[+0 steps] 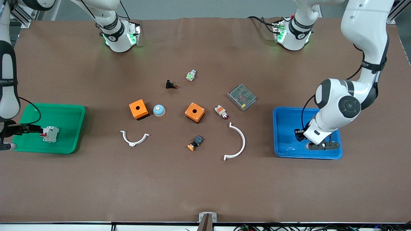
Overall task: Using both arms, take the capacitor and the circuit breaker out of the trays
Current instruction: 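Carry the capacitor toward the white arc while the right gripper grasps the breaker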
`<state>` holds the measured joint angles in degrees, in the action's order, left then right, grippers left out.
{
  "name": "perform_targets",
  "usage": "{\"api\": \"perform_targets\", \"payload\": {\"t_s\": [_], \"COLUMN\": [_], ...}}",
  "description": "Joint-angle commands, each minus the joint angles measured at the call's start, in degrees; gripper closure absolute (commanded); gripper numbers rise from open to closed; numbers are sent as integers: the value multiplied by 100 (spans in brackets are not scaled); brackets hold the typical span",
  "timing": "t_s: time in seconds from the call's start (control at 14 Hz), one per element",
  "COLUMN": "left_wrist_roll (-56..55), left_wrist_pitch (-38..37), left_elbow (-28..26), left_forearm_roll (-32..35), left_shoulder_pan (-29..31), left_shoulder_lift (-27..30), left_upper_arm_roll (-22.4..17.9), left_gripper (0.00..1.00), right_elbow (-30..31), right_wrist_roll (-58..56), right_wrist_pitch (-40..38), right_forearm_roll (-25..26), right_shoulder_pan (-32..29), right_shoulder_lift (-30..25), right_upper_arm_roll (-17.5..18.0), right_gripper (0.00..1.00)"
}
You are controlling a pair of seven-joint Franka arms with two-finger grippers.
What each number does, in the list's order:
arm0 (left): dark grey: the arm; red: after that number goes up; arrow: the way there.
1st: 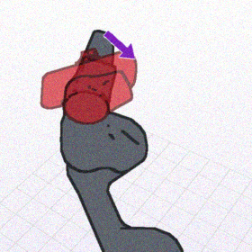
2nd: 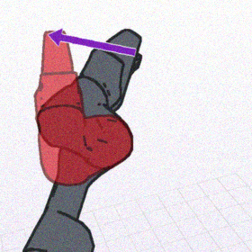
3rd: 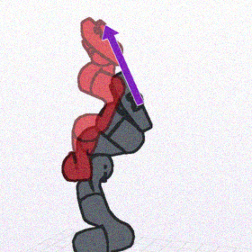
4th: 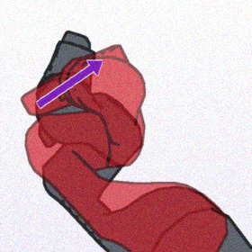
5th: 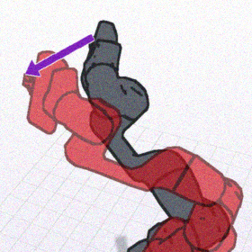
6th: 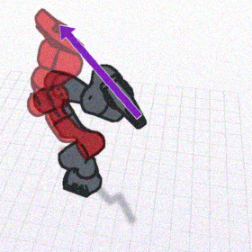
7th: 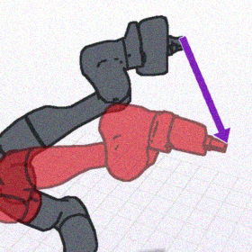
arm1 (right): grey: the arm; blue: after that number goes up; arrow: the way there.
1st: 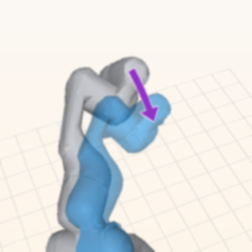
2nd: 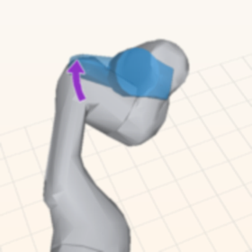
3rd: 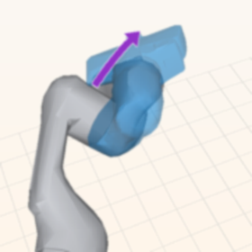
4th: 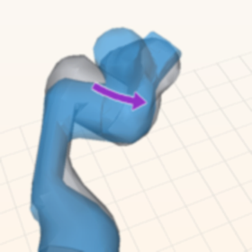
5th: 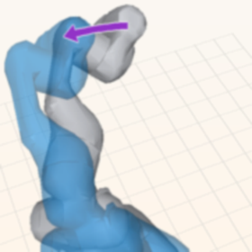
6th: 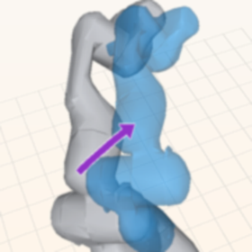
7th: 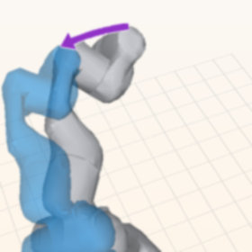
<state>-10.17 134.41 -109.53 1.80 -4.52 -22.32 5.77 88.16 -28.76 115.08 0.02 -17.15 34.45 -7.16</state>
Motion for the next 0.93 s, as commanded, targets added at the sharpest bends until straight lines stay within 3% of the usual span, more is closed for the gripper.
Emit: {"api": "perform_targets", "payload": {"t_s": [0.0,0.14,0.43,0.71,0.86], "left_wrist_roll": [-466,-967,-1663,-2365,-2542], "left_wrist_pitch": [-249,-249,-258,-258,-258], "left_elbow": [186,484,1652,2707,2928], "left_forearm_roll": [22,75,75,84,75], "left_shoulder_pan": [-259,-697,-1515,-2175,-2674], "left_shoulder_lift": [71,-148,-1044,-2037,-2346], "left_upper_arm_roll": [231,284,258,153,-293], "left_gripper": [100,100,100,100,100], "right_elbow": [-80,-45,-27,8,17], "right_wrist_roll": [-139,-148,-262,-271,-271], "right_wrist_pitch": [92,338,541,559,559], "right_forearm_roll": [-125,-125,-125,-125,-125], "right_shoulder_pan": [-122,-166,-254,-272,-272], "right_shoulder_lift": [202,316,492,571,589], "right_upper_arm_roll": [101,101,101,101,101], "right_gripper": [0,0,1,23,36]}}
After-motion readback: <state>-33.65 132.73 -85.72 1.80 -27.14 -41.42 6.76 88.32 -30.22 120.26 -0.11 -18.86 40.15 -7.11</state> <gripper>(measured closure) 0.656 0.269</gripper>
